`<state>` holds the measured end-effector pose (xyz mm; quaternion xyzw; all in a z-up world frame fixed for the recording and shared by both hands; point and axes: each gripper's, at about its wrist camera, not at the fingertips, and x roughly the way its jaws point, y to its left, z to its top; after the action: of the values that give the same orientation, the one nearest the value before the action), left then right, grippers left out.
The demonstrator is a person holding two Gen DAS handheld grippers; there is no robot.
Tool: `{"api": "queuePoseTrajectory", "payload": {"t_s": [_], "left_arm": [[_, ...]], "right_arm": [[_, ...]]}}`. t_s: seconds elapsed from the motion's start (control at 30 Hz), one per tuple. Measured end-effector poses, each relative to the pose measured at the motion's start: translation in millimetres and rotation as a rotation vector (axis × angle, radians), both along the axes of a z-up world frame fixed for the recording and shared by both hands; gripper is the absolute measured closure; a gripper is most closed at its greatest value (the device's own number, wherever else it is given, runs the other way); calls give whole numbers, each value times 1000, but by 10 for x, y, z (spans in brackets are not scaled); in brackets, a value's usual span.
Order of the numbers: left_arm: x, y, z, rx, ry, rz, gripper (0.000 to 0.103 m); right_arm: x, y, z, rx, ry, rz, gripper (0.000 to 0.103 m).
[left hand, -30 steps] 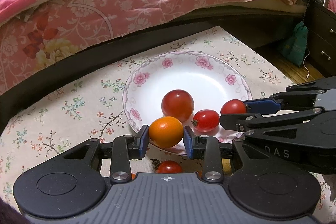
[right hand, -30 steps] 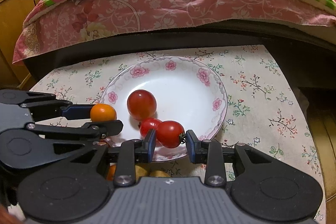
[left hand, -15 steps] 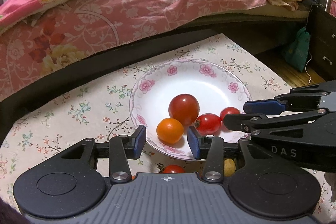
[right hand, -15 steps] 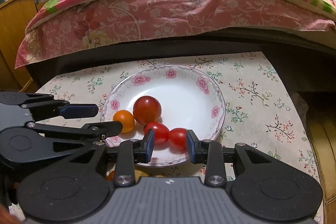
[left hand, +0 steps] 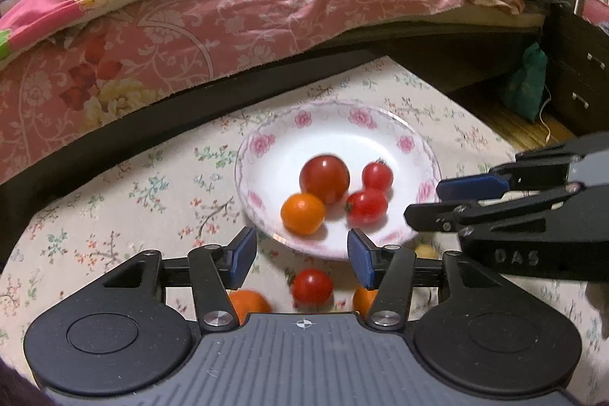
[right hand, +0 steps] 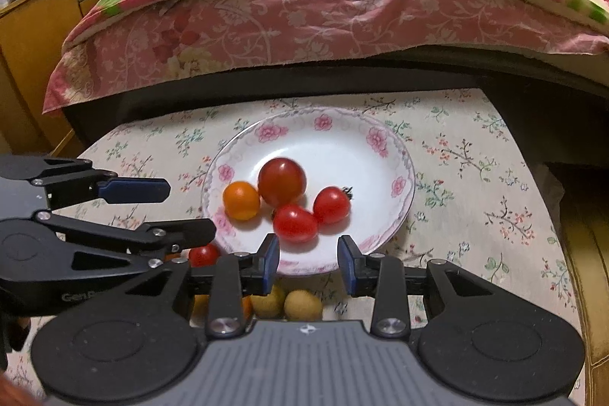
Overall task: Organize fruits
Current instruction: 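Lift both open tools away from the plate, then grasp an orange tangerine with the left tool while the right tool reaches toward the small fruits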
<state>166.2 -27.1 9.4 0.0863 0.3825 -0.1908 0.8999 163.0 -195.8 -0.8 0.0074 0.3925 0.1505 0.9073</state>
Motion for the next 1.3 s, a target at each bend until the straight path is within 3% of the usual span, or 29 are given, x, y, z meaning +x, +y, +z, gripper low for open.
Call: {"api": "queuePoseTrajectory", "payload": {"t_s": [0.47,0.73,1.3], "left_arm": [[-232,353,-207,32,67,0,37],[-324,388,-309,49,77,-30,36],[-52,322,-517,57,72,9,43]], "right_arm": [[-263,232,-146,19,75,122,69],[-264,263,-230,15,104,131,69],[-249,240,-238,27,117,126,69]]}}
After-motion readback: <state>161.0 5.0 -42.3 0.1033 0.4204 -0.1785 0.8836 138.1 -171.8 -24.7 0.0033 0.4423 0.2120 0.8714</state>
